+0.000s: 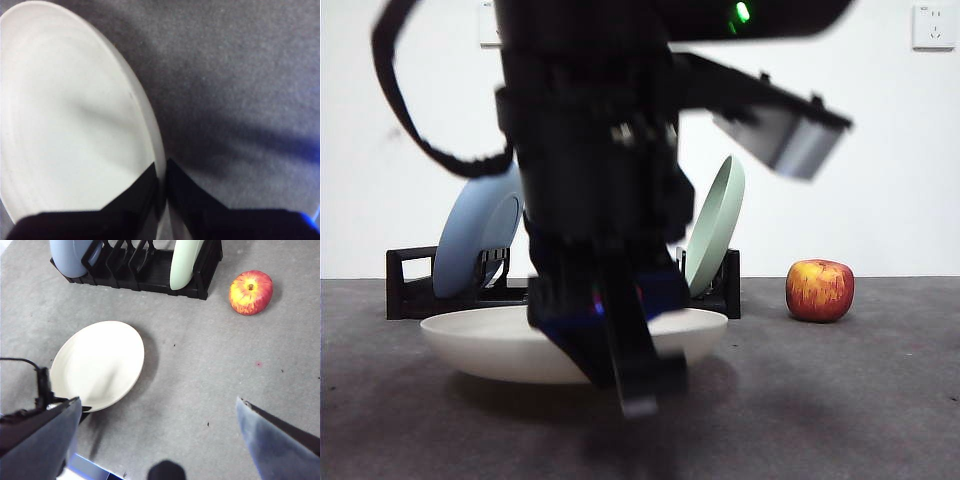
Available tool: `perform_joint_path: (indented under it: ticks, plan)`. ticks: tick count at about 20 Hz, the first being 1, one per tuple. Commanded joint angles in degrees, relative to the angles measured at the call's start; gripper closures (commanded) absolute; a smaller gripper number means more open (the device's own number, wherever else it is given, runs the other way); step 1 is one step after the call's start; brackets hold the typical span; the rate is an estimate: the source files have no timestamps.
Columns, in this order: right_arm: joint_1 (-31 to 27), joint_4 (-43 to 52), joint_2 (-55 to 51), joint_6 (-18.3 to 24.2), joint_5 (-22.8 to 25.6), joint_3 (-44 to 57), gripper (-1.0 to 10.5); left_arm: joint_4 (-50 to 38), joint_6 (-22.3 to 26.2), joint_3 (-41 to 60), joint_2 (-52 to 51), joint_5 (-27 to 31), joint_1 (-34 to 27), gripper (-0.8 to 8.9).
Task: Take the yellow plate from the plate rack,put the plate on the table,take the apple from the table,put the apple in the plate
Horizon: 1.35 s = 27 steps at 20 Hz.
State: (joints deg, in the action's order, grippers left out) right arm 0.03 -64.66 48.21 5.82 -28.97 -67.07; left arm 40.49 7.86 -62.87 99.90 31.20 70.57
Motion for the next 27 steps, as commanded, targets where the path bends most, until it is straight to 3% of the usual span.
perform_joint_path:
  ticks: [1, 6, 11, 15, 18, 24, 27]
  plan:
    - [0.00, 0.39, 0.02, 0.33, -0.20, -0.24, 4.1, -1.99, -1.07, 0.55, 1.49, 1.40, 1.18, 8.19]
    - [0.00, 0.63, 0.09, 0.33, -0.22, -0.24, 4.1, -2.67, -2.95, 0.55, 3.45, 0.61, 1.64, 8.20]
    - [0.00, 0.48, 0.09, 0.33, -0.22, -0.24, 4.1, -3.26, -5.29, 0.55, 4.04, -6.08, 1.46, 8.04]
    - [0.00, 0.26, 0.07, 0.28, -0.22, -0.24, 4.1, -2.91, -5.35, 0.50, 3.80, -6.12, 0.83, 5.85]
    - [0.00, 0.09, 0.07, 0.26, -0.22, -0.24, 4.1, -1.18, -6.34, -0.74, 3.37, -6.14, -0.33, 5.85]
    - [0.00, 1.42, 0.61, 0.22, -0.20, -0.24, 4.1, 3.74, -8.74, -7.15, -8.37, -6.51, -0.74, 5.85]
    - [0.00, 2.99, 1.64, 0.20, -0.20, -0.24, 4.1, 4.02, -9.99, -10.27, -18.05, -9.77, -1.22, 5.88]
